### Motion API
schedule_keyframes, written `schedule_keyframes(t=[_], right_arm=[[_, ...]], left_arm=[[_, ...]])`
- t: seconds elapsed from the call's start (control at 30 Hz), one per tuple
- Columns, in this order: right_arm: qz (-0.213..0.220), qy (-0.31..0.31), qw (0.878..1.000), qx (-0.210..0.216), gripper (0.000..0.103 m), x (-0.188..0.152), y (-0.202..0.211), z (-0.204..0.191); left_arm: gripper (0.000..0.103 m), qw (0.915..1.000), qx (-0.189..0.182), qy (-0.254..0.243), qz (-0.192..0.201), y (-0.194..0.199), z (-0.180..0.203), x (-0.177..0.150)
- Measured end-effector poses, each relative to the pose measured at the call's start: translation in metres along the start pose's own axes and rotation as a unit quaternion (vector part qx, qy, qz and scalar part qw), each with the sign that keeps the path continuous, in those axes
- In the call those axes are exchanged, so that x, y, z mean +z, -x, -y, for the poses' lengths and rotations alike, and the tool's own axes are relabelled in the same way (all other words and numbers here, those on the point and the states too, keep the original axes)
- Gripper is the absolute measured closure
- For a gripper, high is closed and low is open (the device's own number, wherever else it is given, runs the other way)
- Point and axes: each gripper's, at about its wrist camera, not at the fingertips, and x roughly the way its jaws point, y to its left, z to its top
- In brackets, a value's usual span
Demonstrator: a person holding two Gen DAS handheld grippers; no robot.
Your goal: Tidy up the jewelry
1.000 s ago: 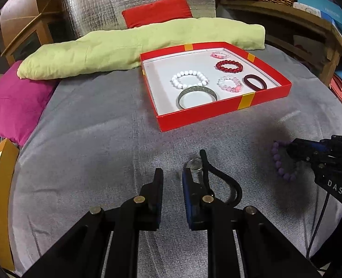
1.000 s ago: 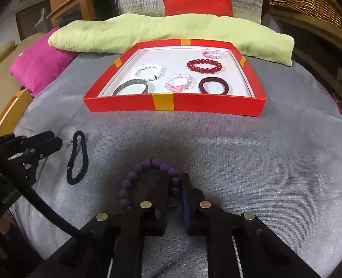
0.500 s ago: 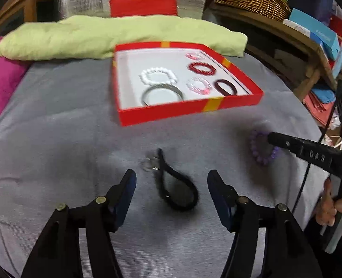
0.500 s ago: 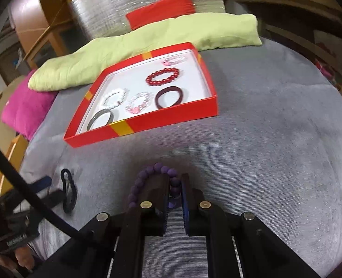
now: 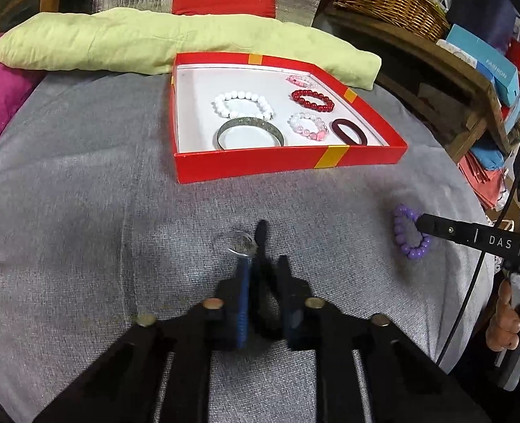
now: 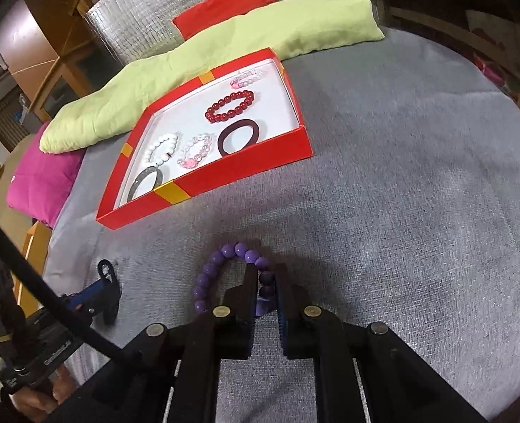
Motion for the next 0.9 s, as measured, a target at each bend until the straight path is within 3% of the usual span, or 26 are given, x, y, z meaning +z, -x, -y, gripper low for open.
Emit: schedule_keyframes(t=[0.13,0.33,0.5,0.63,0.67,0.7,0.9], right_arm=[[-0.001,-0.012,1.000,0.012,0.073,0.001,0.004,0.004],[0.005,-0.015,1.000,0.014,0.072,0.002,0.007,0.006],[0.000,0.025,1.000,0.008,0.070,-0.003,0.001,-0.009],[0.010,0.084,0.996,-0.027,0.072,-0.012,-0.004,-0.028],[0.015,0.103,0.994,-0.039,0.078,-0.014,-0.005,-0.034],[0.019,0.129,0.990,-0.051,0.093,-0.018,-0.006,-0.041],[0.047,0.152,0.986,-0.055,0.092,-0.022,-0.001,-0.050]], left_arm=[[0.093,1.0000,0.004,-0.006,0.001,0.002,0.000,0.000],[0.095,0.9998,0.008,-0.006,0.014,0.009,-0.001,0.004],[0.095,0.9994,0.019,-0.011,0.026,0.015,-0.003,0.007],[0.095,0.9994,0.023,-0.005,0.024,0.014,-0.006,0.008],[0.095,0.9994,0.023,-0.003,0.025,0.014,-0.007,0.008],[0.095,0.9994,0.023,-0.001,0.025,0.015,-0.007,0.008],[0.095,0.9990,0.027,0.011,0.035,0.020,-0.015,0.009]])
